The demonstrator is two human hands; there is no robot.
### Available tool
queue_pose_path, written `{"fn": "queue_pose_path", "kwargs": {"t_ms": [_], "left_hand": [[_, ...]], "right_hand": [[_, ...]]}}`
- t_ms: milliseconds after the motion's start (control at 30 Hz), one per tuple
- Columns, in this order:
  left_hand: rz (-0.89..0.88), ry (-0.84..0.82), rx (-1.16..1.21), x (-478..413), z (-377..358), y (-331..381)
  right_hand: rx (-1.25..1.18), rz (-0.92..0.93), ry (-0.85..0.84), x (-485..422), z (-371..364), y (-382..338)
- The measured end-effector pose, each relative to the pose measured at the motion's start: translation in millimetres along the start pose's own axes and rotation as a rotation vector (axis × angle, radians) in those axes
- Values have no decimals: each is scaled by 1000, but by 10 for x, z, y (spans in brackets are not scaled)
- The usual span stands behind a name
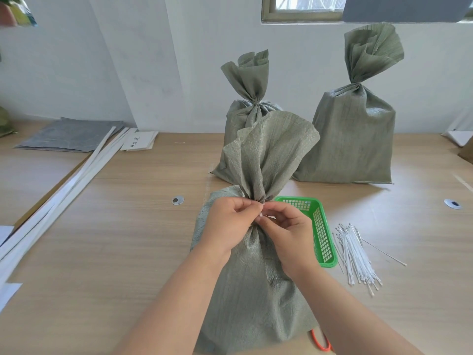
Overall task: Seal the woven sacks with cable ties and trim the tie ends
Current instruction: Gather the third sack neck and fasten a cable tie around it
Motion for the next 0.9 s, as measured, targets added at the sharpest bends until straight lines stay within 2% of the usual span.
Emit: {"fn": "queue_pose_path", "kwargs": {"t_ms": [267, 567, 900], "left_hand": [[52, 2, -9, 25, 4, 16], [6, 36, -121, 90, 24, 43], [19, -14, -218, 118, 39, 125]], "right_hand": [[-51, -51, -28, -51, 37, 37], [-157, -156, -116, -93, 47, 95], [-71, -137, -184, -121, 65, -22]]}}
Point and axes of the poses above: each hand's wrist, its own x-axis away from the middle knuckle, its own z-axis out of the back of the hand, y = z × x, the point moved 6 cm from there along -x, towards the middle knuckle, and after that the axes turned 2 degrees about z, right-handed, at the moved point
